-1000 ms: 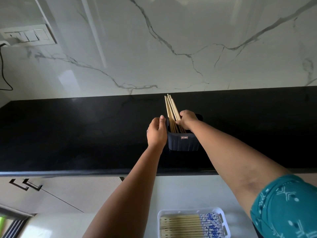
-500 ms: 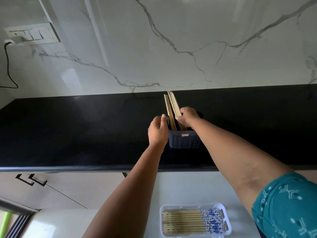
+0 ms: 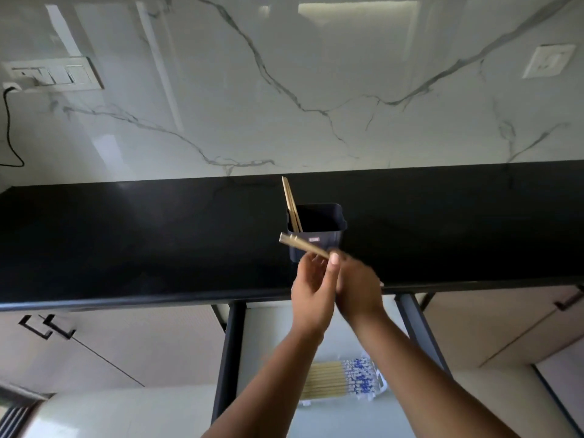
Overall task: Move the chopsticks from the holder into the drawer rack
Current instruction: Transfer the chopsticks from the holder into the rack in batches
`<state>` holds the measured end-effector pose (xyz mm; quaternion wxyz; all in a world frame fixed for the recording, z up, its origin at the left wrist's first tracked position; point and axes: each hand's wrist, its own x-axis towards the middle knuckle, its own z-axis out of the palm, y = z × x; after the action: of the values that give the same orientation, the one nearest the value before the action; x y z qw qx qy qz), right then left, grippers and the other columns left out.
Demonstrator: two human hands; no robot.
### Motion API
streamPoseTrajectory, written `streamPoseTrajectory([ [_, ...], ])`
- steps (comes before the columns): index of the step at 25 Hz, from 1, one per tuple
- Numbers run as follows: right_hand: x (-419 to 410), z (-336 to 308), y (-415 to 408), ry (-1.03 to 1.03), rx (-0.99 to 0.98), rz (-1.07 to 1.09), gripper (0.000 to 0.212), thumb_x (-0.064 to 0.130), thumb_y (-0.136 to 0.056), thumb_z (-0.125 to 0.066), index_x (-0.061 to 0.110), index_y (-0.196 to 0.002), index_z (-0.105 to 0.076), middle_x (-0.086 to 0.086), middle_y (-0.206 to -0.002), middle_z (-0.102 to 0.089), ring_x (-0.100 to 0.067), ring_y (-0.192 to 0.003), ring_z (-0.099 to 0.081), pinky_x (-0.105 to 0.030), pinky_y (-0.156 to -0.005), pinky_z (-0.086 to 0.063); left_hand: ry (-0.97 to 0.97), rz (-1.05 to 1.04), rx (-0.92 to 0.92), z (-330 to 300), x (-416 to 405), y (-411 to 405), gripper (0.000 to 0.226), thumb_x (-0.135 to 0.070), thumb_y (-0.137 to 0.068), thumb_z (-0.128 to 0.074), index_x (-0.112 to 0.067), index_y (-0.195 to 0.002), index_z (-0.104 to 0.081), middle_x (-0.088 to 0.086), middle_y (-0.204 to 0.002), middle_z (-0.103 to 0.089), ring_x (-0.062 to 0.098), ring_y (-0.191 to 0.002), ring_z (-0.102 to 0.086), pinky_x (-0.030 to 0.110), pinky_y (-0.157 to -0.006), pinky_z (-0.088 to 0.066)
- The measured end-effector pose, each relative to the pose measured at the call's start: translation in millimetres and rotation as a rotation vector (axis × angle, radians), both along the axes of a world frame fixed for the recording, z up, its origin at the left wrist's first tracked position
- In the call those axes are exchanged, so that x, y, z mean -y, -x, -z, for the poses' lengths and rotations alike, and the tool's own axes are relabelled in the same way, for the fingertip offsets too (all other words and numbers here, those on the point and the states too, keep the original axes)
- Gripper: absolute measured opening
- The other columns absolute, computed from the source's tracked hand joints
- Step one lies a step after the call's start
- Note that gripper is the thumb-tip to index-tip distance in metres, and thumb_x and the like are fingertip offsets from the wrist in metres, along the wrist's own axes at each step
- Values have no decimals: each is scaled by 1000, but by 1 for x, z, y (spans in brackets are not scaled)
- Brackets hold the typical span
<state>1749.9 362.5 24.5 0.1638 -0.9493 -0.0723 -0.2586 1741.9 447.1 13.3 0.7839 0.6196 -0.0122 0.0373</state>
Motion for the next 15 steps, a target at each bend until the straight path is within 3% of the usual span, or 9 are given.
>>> streamPoseTrajectory([
  [3, -4, 40, 30, 133, -185, 1, 19, 16, -92, -59, 13, -109, -65, -6, -91, -71, -23, -81, -71, -32, -65, -54, 53, -141, -468, 25, 1, 1, 20, -32, -87, -66, -13, -81, -65, 1, -73, -65, 14, -72, -61, 26, -65, -49],
  [6, 1, 79, 46, 201, -392, -76, 35, 12, -94, -46, 12, -129, -51, -9, -117, -63, -27, -107, -63, -34, -82, -49, 236, -69, -759, 56, -8, 8, 7, -10, -88, -62, -3, -86, -63, 14, -77, -62, 24, -69, -60, 32, -65, -50],
  [7, 6, 93, 52, 163, -460, -105, 43, 9, -94, -44, 12, -137, -43, -11, -133, -55, -30, -124, -54, -35, -97, -45, 318, -48, -781, 66, -12, 12, 10, -8, -92, -57, 0, -89, -63, 16, -79, -63, 25, -70, -62, 33, -69, -52],
  [9, 23, 117, 61, 25, -532, -113, 69, 11, -92, -51, 15, -153, -18, -9, -162, -15, -29, -150, -13, -39, -121, -13, 467, -48, -780, 82, -27, 15, 17, -7, -98, -47, 3, -94, -60, 19, -87, -63, 27, -79, -63, 39, -82, -51],
  [10, 34, 127, 65, -129, -566, -57, 79, 18, -92, -55, 18, -155, -6, -5, -163, 6, -25, -151, 5, -40, -121, 1, 506, -53, -775, 89, -36, 14, 19, -7, -99, -45, 4, -97, -60, 20, -91, -62, 27, -84, -63, 40, -86, -49],
  [11, 44, 133, 69, -392, -610, 59, 83, 27, -93, -56, 21, -155, 0, -2, -162, 16, -21, -150, 11, -41, -120, 4, 529, -52, -771, 96, -44, 13, 20, -8, -100, -44, 5, -101, -60, 20, -95, -63, 27, -88, -63, 41, -88, -48],
  [12, 51, 134, 69, -720, -659, 217, 81, 33, -94, -54, 22, -155, -1, -1, -163, 13, -21, -150, 7, -43, -121, -2, 542, -41, -765, 102, -50, 14, 21, -8, -100, -43, 4, -103, -60, 20, -100, -63, 28, -92, -63, 42, -89, -48],
  [14, 61, 136, 64, -1320, -742, 445, 65, 40, -97, -47, 20, -153, -19, -2, -160, -19, -26, -146, -24, -46, -116, -22, 547, 3, -767, 116, -51, 19, 22, -9, -100, -43, 3, -104, -61, 20, -105, -64, 28, -96, -64, 41, -90, -48],
  [15, 60, 136, 61, -1521, -794, 462, 56, 40, -98, -46, 16, -148, -33, -5, -150, -38, -27, -133, -43, -43, -108, -33, 552, 27, -773, 121, -47, 23, 22, -9, -100, -43, 3, -103, -62, 21, -106, -65, 28, -96, -64, 41, -90, -48],
])
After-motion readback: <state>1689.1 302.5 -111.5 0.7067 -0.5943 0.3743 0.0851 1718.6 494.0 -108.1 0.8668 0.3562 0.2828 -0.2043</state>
